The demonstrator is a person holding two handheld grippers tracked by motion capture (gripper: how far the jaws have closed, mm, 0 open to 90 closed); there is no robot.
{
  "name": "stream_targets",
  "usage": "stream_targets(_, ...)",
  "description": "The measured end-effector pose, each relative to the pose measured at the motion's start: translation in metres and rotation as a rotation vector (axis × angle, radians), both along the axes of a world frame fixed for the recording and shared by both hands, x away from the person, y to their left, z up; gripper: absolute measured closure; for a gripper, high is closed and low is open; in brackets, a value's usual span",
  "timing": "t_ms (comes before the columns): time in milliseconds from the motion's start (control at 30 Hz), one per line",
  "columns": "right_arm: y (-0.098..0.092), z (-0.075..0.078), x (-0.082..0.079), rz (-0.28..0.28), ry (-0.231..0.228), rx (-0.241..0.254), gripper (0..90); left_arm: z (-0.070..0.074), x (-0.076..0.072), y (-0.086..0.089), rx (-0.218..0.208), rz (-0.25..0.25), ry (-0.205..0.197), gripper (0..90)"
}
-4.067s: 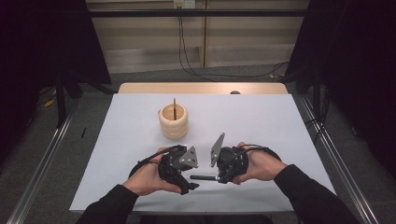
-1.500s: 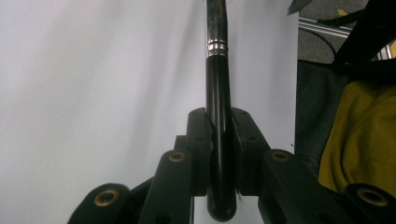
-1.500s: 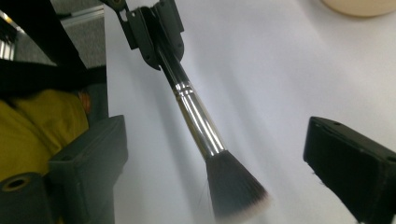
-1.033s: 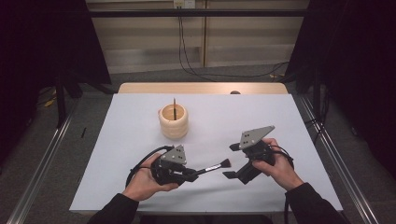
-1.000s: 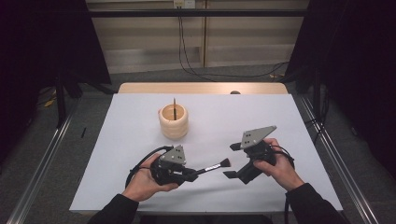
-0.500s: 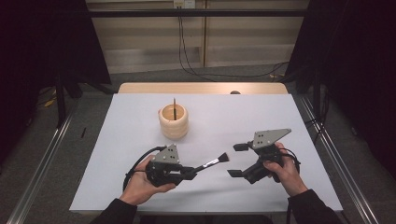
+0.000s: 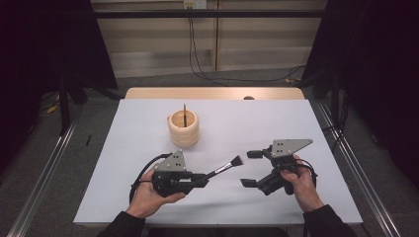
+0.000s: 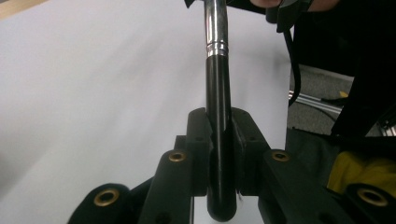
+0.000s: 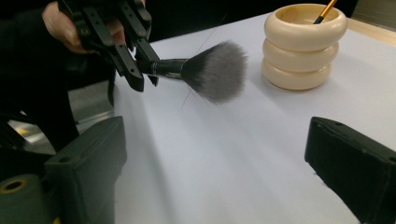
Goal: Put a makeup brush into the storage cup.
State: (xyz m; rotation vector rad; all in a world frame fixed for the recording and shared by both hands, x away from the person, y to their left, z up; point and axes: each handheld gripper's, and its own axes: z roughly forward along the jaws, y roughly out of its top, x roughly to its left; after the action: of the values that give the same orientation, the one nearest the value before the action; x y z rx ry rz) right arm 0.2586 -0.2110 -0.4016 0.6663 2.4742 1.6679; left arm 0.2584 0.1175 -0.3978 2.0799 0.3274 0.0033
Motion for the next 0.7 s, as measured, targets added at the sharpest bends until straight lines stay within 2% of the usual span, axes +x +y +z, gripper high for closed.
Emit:
stream_targets(100,0.000,-0.001,-0.001,-0.016,-0.022,0.033,3.0,0.000,-0.001,0.001,-0.022,0.007,-0.004,79.5)
stream_targets(133,0.000,-0.002,-0.001,-0.024,-0.028,0.046,3.1,0.001,-0.001,0.001,-0.018,0.013,-0.009,79.6)
stream_targets(200,0.002,-0.003,-0.002,-0.017,-0.037,0.059,2.4,-0.001,-0.003,0.000,-0.033,0.027,-0.012,79.5)
stream_targets(267,0.003,-0.003,-0.003,-0.017,-0.049,0.068,1.8,-0.002,-0.004,-0.001,-0.047,0.020,-0.013,79.5)
stream_targets(333,0.003,-0.002,-0.004,-0.027,-0.062,0.077,1.7,-0.001,-0.005,-0.002,-0.037,0.020,-0.024,79.5)
stream_targets(367,0.003,-0.002,-0.004,-0.021,-0.060,0.090,1.9,-0.001,-0.006,-0.002,-0.057,0.015,-0.023,79.5)
stream_targets(400,0.002,-0.001,-0.004,-0.017,-0.059,0.098,1.6,0.000,-0.006,-0.002,-0.060,0.018,-0.029,79.5)
stream_targets(467,0.002,0.001,-0.007,-0.035,-0.073,0.099,2.0,0.001,-0.007,-0.003,-0.077,0.017,-0.030,79.5)
stream_targets(567,0.003,0.004,-0.008,-0.060,-0.070,0.089,5.8,0.002,-0.008,-0.003,-0.091,0.017,-0.036,79.6)
stream_targets(600,0.003,0.003,-0.010,-0.039,-0.083,0.112,6.1,0.002,-0.008,-0.004,-0.093,0.018,-0.036,79.6)
stream_targets(633,0.004,0.004,-0.010,-0.026,-0.086,0.114,6.9,0.002,-0.009,-0.004,-0.079,0.023,-0.044,79.5)
stream_targets(700,0.006,0.005,-0.011,-0.031,-0.094,0.122,7.5,0.002,-0.009,-0.005,-0.094,0.013,-0.040,79.5)
